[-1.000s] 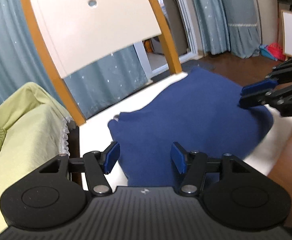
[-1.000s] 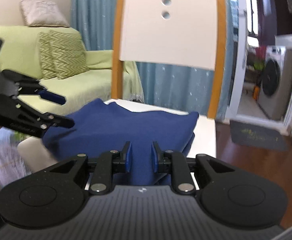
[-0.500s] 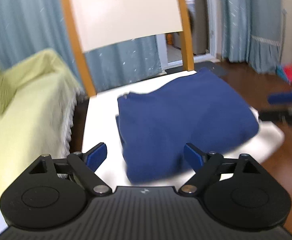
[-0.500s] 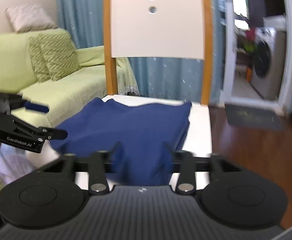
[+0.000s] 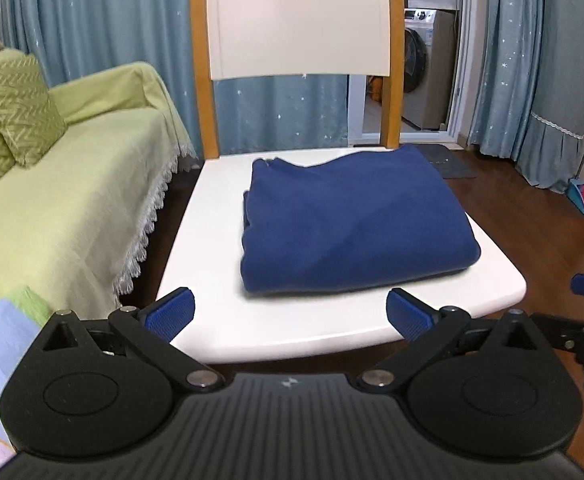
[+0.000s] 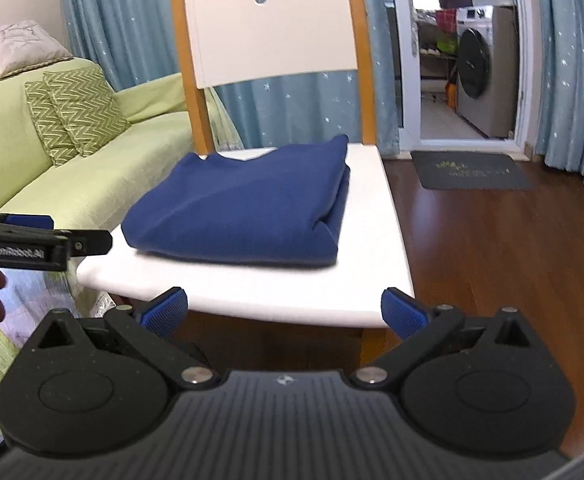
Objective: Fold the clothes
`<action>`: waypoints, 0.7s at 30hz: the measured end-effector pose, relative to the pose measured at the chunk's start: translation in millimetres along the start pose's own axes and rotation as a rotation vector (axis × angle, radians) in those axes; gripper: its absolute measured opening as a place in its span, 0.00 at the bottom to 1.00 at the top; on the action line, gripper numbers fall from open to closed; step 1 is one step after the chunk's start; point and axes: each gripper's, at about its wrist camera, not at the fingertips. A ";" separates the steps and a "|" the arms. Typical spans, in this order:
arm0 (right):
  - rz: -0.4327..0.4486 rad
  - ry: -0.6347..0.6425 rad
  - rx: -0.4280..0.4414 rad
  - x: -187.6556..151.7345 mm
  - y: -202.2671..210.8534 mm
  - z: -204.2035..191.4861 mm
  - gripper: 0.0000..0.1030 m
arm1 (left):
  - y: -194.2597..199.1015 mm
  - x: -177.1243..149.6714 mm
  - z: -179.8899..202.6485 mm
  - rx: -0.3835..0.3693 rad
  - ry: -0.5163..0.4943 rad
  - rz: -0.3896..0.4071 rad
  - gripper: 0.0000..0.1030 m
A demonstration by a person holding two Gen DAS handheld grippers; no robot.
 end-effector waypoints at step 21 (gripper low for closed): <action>-0.001 0.059 0.018 14.0 -0.3 -8.4 0.99 | 8.8 2.4 -4.9 -0.007 0.094 0.037 1.00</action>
Point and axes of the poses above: each gripper's, at about its wrist camera, not at the fingertips, and y roughly against the way its jaws point, z to its right, x to its top, and after that the axes turned 10 degrees about x, right-handed
